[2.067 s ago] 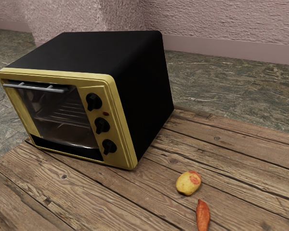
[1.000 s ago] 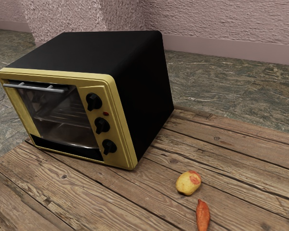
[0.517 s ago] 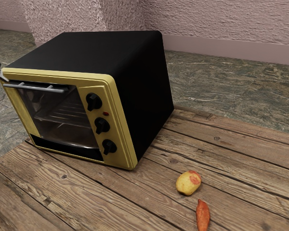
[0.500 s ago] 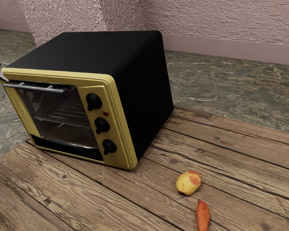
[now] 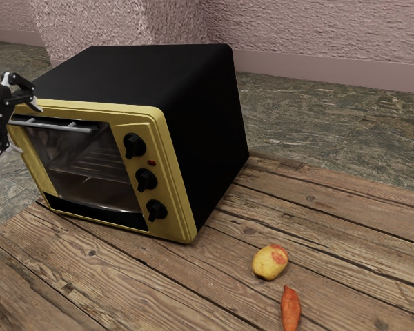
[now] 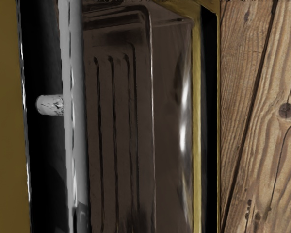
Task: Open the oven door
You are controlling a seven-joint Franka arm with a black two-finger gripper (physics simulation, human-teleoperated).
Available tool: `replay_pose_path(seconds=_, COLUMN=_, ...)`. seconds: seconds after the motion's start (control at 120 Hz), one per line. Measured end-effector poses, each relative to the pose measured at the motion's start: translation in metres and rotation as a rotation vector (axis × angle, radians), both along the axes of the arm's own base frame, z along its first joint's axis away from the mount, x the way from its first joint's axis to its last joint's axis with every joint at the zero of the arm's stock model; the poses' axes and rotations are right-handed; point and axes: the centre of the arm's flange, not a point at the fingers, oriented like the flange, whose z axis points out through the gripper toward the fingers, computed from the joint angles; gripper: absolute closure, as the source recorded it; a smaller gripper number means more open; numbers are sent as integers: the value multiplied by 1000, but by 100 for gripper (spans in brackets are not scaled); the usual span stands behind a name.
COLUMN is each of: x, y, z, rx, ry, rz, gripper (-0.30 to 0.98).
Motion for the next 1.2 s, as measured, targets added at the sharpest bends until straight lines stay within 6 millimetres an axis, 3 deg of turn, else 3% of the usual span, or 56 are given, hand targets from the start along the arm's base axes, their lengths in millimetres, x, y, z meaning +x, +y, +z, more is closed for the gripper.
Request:
replay_pose_path(seconds=0.508, x=15, y=4, z=-18, rx=-32, ry=17, rz=36, gripper=0)
replay_pose_path(seconds=0.858, x=9, y=24, z=-28, rx=-76, ry=12, rz=73, gripper=-1)
replay_pose_path(seconds=1.058, x=7, y=24, z=-35, rx=-111, ry=11, rz=65, gripper=-1)
replay_pose_path(seconds=1.108, x=-1, y=25, z=-37, rx=-130, ry=4, rz=57, gripper=0)
replay_pose_path(seconds=1.15, x=-19, y=26, z=-44, rx=-167, ry=-10, rz=42, gripper=-1)
replay_pose_path(seconds=1.175, x=-41, y=27, z=-50, rx=-187, ry=-22, rz=36, gripper=0)
replay_pose_path(seconds=1.2, x=-88, y=26, z=-52, rx=-196, ry=-55, rz=49, gripper=5)
